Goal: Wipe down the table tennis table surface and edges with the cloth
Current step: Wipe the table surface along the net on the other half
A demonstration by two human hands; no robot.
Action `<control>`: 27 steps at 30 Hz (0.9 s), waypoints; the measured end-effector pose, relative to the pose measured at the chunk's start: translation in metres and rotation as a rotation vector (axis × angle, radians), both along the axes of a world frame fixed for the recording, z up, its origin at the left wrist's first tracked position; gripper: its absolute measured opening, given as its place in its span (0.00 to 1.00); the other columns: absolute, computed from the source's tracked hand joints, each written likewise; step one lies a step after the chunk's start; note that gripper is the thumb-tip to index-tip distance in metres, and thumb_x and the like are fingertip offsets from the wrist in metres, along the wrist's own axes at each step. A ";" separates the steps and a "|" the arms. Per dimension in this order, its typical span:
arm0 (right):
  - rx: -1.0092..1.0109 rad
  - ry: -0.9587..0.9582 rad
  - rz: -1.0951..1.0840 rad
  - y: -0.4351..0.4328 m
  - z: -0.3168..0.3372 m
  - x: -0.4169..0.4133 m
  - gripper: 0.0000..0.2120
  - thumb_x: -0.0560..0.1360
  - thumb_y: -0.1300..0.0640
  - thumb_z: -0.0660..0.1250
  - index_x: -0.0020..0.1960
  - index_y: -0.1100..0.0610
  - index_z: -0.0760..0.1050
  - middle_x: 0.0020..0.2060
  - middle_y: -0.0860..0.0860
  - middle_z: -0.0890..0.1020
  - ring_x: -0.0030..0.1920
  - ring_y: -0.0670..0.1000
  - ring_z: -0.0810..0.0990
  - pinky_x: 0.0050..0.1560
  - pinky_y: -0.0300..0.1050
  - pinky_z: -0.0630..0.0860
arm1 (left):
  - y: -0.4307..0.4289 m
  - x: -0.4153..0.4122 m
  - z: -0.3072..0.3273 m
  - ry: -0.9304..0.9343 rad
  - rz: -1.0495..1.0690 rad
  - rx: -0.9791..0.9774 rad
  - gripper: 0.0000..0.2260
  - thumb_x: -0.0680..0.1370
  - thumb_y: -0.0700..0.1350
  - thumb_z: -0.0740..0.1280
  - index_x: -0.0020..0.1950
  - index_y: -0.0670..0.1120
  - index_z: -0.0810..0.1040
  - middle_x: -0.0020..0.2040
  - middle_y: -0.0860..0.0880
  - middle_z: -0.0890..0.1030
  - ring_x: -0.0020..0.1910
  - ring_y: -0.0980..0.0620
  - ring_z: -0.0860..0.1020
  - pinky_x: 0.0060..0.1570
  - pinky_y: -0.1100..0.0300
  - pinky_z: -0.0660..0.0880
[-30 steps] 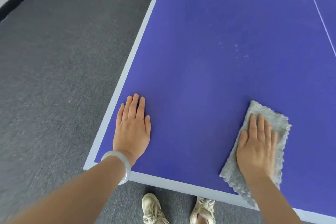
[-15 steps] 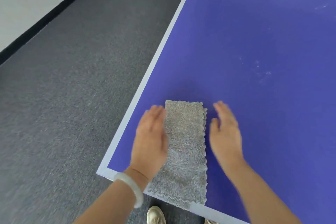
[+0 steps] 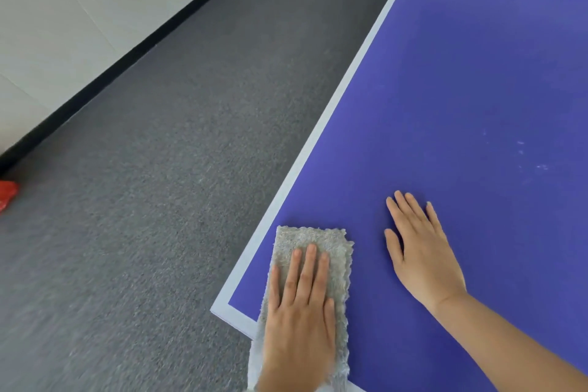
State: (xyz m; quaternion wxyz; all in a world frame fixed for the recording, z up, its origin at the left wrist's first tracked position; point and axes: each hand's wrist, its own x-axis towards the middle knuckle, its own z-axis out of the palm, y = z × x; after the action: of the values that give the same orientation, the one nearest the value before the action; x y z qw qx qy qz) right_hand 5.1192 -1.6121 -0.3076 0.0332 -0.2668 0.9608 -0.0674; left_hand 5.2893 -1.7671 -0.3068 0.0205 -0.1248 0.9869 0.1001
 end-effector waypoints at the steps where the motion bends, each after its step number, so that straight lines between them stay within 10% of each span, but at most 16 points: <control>1: 0.016 0.004 0.032 -0.002 0.001 0.000 0.30 0.82 0.46 0.41 0.78 0.58 0.59 0.78 0.51 0.62 0.78 0.49 0.56 0.78 0.52 0.50 | -0.010 0.003 -0.001 -0.006 0.033 -0.007 0.27 0.80 0.50 0.53 0.79 0.46 0.60 0.80 0.48 0.58 0.78 0.46 0.58 0.71 0.40 0.57; 11: 0.030 -0.007 0.035 -0.004 -0.004 -0.004 0.29 0.82 0.45 0.36 0.80 0.52 0.52 0.79 0.47 0.55 0.79 0.45 0.51 0.80 0.48 0.47 | -0.081 -0.130 -0.001 -0.099 0.074 -0.103 0.26 0.83 0.51 0.40 0.81 0.49 0.40 0.81 0.50 0.41 0.80 0.47 0.40 0.77 0.42 0.42; 27: -0.040 0.003 0.042 -0.004 -0.001 -0.003 0.29 0.82 0.46 0.43 0.78 0.56 0.61 0.77 0.51 0.63 0.77 0.51 0.61 0.77 0.52 0.54 | -0.031 -0.008 0.003 -0.144 0.534 -0.013 0.28 0.80 0.55 0.46 0.79 0.48 0.58 0.79 0.44 0.57 0.75 0.31 0.58 0.69 0.29 0.58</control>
State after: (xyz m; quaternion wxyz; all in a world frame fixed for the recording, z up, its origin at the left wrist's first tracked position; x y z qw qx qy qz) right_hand 5.1164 -1.6158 -0.3090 0.0279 -0.2874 0.9536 -0.0854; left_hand 5.2814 -1.7984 -0.3038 0.0628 -0.3876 0.9156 0.0864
